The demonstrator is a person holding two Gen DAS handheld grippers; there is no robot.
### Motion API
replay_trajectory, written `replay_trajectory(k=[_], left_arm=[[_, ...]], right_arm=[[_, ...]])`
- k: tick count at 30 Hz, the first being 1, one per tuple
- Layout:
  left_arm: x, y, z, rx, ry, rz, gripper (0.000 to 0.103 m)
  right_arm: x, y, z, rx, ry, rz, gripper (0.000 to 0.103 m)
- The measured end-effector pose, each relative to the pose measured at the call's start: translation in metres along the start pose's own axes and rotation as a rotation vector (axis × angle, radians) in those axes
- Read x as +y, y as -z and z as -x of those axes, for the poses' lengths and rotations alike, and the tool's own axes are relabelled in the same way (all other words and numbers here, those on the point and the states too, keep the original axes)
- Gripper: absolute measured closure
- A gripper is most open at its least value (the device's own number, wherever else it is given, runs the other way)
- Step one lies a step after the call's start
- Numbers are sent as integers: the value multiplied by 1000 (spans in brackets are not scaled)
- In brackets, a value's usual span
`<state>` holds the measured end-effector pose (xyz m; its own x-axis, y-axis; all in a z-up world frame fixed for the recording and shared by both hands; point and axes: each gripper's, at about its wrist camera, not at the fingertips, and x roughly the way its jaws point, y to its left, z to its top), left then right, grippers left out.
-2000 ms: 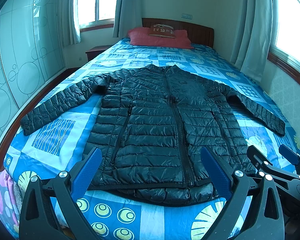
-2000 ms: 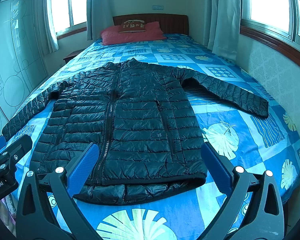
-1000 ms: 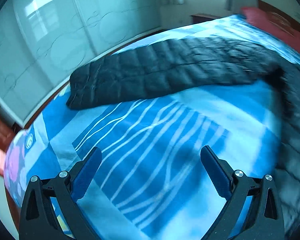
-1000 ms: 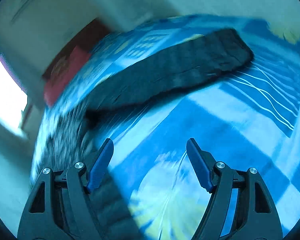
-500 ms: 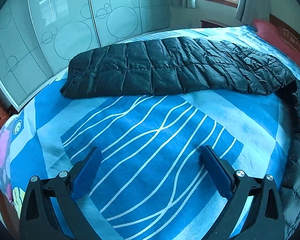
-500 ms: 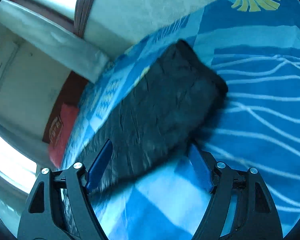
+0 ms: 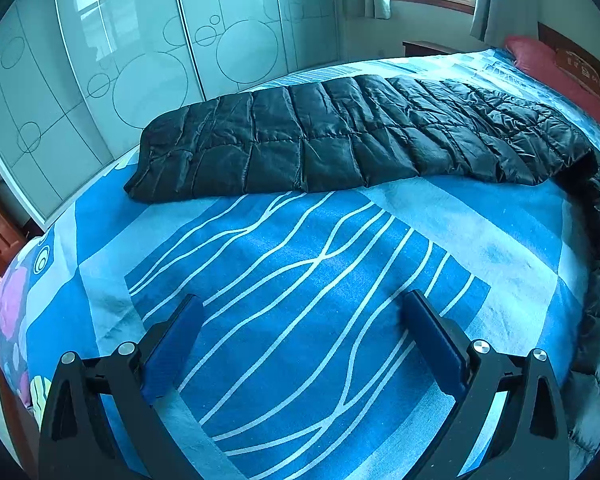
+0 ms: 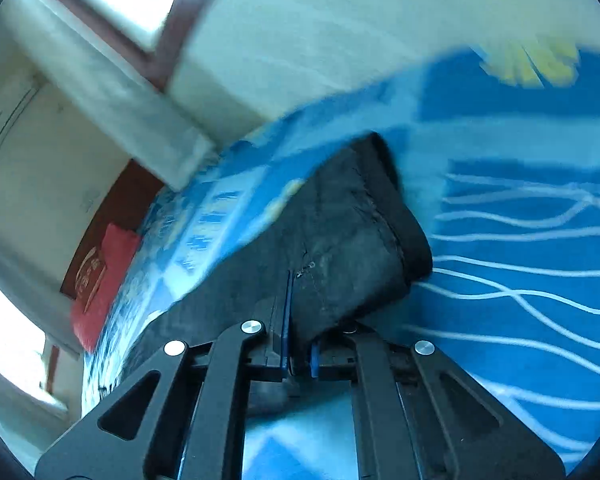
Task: Fold large clothes
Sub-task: 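Grasp the jacket sleeve cuff with the right tool and lift it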
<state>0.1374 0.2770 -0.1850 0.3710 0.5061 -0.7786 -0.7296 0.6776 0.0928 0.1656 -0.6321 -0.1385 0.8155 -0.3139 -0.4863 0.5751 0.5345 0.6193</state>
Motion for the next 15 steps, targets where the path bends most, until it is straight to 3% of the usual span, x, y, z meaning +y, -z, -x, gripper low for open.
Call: replay_trajectory(k=[4, 8, 15], left_arm=[[1, 1, 0, -4, 0, 1, 4], [2, 2, 0, -9, 5, 5, 4], [5, 4, 1, -19, 12, 13, 4]], right_arm=[[84, 19, 21, -9, -105, 190, 97], [167, 59, 31, 32, -207, 355, 97], [301, 176, 34, 163, -339, 591, 97]])
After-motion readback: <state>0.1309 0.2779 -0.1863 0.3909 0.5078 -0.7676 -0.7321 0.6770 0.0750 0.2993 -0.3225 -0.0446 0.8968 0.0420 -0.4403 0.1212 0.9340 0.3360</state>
